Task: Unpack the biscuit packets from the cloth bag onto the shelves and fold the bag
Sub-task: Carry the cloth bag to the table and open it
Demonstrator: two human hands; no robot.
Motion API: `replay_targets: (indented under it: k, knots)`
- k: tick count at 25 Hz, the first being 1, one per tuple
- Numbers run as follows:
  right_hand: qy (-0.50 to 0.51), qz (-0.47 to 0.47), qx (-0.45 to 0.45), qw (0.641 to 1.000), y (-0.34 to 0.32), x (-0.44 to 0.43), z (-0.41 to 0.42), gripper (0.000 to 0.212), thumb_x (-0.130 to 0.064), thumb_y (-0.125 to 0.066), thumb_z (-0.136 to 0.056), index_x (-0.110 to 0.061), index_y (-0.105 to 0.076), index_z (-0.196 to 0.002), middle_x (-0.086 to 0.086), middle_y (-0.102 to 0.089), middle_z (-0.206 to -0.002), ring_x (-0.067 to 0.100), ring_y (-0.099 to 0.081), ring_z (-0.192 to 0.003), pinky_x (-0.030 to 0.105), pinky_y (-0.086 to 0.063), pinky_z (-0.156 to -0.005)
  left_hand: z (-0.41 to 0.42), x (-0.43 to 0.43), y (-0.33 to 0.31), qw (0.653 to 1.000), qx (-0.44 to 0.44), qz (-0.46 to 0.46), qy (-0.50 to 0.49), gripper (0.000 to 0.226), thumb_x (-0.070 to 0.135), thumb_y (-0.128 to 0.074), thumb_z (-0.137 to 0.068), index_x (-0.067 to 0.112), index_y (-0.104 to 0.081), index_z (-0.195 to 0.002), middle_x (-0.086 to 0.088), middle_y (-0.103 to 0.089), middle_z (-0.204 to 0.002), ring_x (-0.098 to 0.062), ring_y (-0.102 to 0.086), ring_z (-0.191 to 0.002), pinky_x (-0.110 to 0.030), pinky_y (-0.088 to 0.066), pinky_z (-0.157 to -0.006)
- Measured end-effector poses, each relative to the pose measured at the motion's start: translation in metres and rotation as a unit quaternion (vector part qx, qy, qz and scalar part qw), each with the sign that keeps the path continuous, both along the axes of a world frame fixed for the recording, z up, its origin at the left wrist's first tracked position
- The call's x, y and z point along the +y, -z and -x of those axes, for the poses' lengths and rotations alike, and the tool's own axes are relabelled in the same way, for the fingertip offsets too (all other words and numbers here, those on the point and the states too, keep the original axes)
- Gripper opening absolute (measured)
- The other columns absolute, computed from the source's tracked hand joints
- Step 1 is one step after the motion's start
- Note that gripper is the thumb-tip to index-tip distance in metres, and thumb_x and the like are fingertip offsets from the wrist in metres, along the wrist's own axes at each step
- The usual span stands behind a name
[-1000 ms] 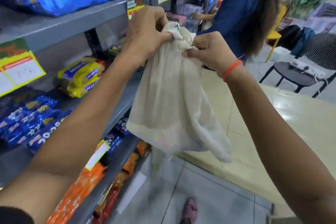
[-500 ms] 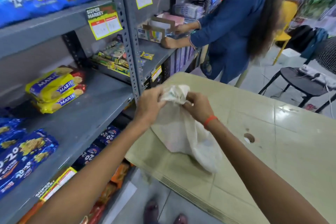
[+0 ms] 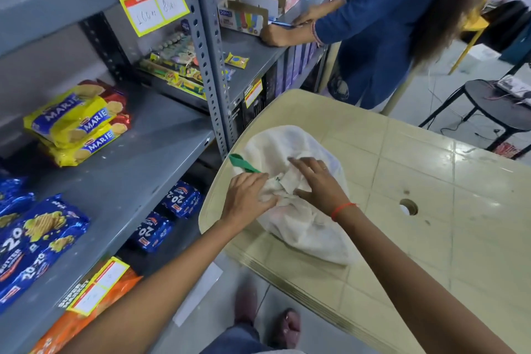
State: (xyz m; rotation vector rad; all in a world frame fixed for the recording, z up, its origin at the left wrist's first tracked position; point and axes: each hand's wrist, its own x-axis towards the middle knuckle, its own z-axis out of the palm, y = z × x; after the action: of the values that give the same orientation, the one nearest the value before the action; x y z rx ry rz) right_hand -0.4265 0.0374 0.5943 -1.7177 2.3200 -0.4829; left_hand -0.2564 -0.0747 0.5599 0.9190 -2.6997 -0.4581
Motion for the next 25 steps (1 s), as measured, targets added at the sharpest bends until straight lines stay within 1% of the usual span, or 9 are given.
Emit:
replay_targets:
  k: [1,3,5,8,10,13,16,20,25]
  knots:
    - [-0.038,0.006,0.043,0.998,0.000,-0.003,-0.003,0.053,-0.016,-0.070,-0.082,-0.012,-0.054,-0.132,0.012,-0.056,-0.125,0.030,-0.051,-0.109,0.038,-0.049,-0.093,0.003,0.000,0.000,1.000,0.020,0.002,0.007,0.050,0.041,-0.073,-0.073,0.012,-0.068,-0.114,-0.004,-0.072,-0.111,-0.022,-0.064,-0.105,-0.037,-0.046,-0.092]
    - [-0.069,0.034,0.094,0.993,0.003,-0.008,-0.005,0.023,-0.010,-0.069,-0.081,-0.004,-0.071,-0.103,0.015,-0.066,-0.101,0.034,-0.058,-0.092,0.043,-0.055,-0.075,0.010,-0.003,-0.003,0.999,0.033,-0.012,0.008,0.035,0.032,-0.069,-0.082,0.013,-0.071,-0.111,-0.005,-0.073,-0.111,-0.019,-0.062,-0.112,-0.037,-0.036,-0.104]
    - [-0.017,0.036,0.082,0.996,0.009,-0.008,0.010,0.012,-0.008,-0.066,-0.083,0.001,-0.073,-0.085,0.018,-0.067,-0.089,0.035,-0.059,-0.087,0.041,-0.053,-0.070,0.011,-0.012,-0.002,0.998,0.046,-0.016,-0.028,0.024,0.024,-0.063,-0.088,0.014,-0.072,-0.109,-0.005,-0.073,-0.113,-0.016,-0.062,-0.114,-0.035,-0.029,-0.111]
    - [0.212,0.044,-0.006,0.976,0.013,0.004,0.061,0.018,-0.013,-0.062,-0.088,0.003,-0.071,-0.091,0.021,-0.065,-0.097,0.036,-0.057,-0.097,0.038,-0.044,-0.078,-0.012,-0.032,0.004,0.992,0.045,-0.036,-0.109,0.023,0.022,-0.060,-0.090,0.015,-0.072,-0.109,-0.006,-0.071,-0.117,-0.018,-0.061,-0.116,-0.034,-0.026,-0.111]
    - [0.276,0.011,-0.021,0.961,0.014,0.011,0.084,0.023,-0.013,-0.062,-0.088,0.000,-0.069,-0.104,0.022,-0.063,-0.108,0.038,-0.055,-0.105,0.036,-0.039,-0.084,-0.030,-0.041,0.006,0.987,0.031,-0.062,-0.143,0.028,0.026,-0.065,-0.086,0.013,-0.071,-0.111,-0.006,-0.071,-0.118,-0.018,-0.060,-0.114,-0.035,-0.029,-0.110]
    - [0.161,-0.004,0.013,0.987,0.016,0.003,0.072,0.045,-0.014,-0.069,-0.077,-0.007,-0.062,-0.122,0.018,-0.059,-0.122,0.039,-0.048,-0.115,0.037,-0.036,-0.097,-0.019,-0.036,-0.003,0.992,0.039,0.007,-0.119,0.052,0.042,-0.073,-0.075,0.012,-0.067,-0.117,-0.003,-0.069,-0.121,-0.020,-0.060,-0.115,-0.039,-0.040,-0.100]
    - [0.074,0.003,0.033,0.997,0.017,-0.015,0.045,0.035,-0.023,-0.071,-0.076,-0.011,-0.072,-0.109,0.015,-0.059,-0.130,0.039,-0.047,-0.122,0.041,-0.044,-0.099,0.025,-0.021,-0.015,0.999,0.039,0.001,-0.037,0.061,0.054,-0.068,-0.075,0.012,-0.066,-0.118,-0.005,-0.069,-0.121,-0.020,-0.059,-0.118,-0.039,-0.042,-0.100]
    - [0.013,-0.089,0.067,0.994,0.026,-0.021,0.042,0.022,-0.025,-0.062,-0.085,-0.017,-0.078,-0.098,0.003,-0.053,-0.141,0.027,-0.035,-0.138,0.031,-0.030,-0.112,0.058,-0.014,-0.008,0.994,-0.072,-0.078,-0.011,0.034,0.040,-0.064,-0.085,0.018,-0.069,-0.111,-0.001,-0.066,-0.123,-0.014,-0.050,-0.127,-0.036,-0.022,-0.113]
    - [0.032,-0.079,0.020,0.996,0.031,-0.008,0.051,0.021,-0.028,-0.068,-0.083,-0.015,-0.078,-0.096,0.003,-0.054,-0.139,0.031,-0.037,-0.133,0.034,-0.034,-0.110,0.054,-0.026,-0.007,0.994,-0.028,-0.096,-0.032,0.019,0.026,-0.058,-0.092,0.015,-0.073,-0.095,-0.001,-0.075,-0.102,-0.018,-0.064,-0.109,-0.033,-0.019,-0.116]
